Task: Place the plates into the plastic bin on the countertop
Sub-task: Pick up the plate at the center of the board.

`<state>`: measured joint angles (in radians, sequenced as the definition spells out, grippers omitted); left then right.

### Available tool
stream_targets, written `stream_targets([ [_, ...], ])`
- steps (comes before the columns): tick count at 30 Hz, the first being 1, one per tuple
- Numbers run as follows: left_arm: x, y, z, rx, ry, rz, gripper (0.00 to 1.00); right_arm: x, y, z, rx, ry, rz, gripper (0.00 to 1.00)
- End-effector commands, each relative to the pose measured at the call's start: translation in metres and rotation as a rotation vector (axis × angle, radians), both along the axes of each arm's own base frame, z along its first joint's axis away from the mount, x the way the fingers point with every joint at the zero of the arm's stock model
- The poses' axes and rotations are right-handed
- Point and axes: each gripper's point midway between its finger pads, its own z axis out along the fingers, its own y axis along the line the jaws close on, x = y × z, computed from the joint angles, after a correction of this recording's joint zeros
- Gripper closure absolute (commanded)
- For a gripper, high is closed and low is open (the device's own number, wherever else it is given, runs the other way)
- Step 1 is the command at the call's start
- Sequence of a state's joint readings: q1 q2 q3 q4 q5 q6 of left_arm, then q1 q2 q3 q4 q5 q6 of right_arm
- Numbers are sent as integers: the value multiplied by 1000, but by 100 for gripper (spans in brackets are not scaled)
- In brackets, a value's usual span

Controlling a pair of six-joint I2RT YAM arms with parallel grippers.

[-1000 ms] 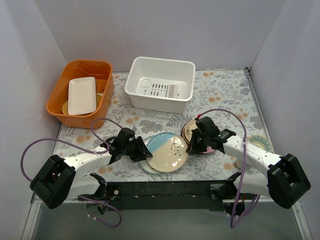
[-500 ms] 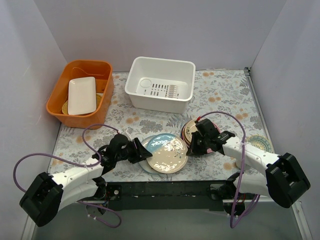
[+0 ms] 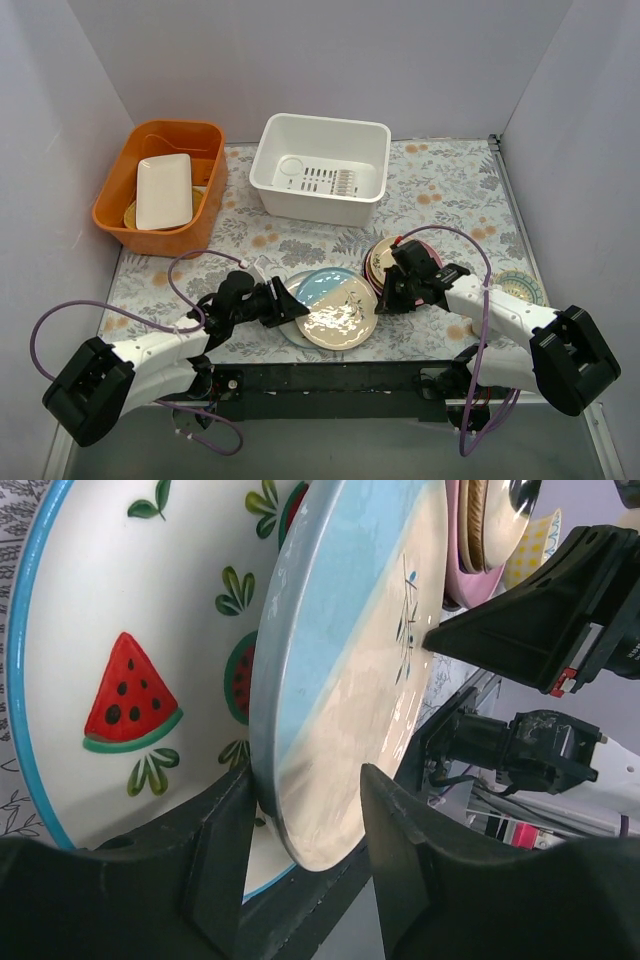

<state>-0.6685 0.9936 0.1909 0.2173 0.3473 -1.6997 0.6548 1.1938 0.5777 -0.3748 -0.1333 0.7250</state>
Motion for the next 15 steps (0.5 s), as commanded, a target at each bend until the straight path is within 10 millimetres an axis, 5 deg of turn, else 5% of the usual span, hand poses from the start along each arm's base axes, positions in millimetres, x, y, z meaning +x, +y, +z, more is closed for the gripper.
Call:
stream_targets([
  [1, 2, -28, 59, -189, -142, -105, 57, 6, 34, 25, 163, -50, 68, 99],
  [15, 5, -35, 68, -207, -170, -102, 66, 5, 41, 27, 211, -52, 90, 99],
])
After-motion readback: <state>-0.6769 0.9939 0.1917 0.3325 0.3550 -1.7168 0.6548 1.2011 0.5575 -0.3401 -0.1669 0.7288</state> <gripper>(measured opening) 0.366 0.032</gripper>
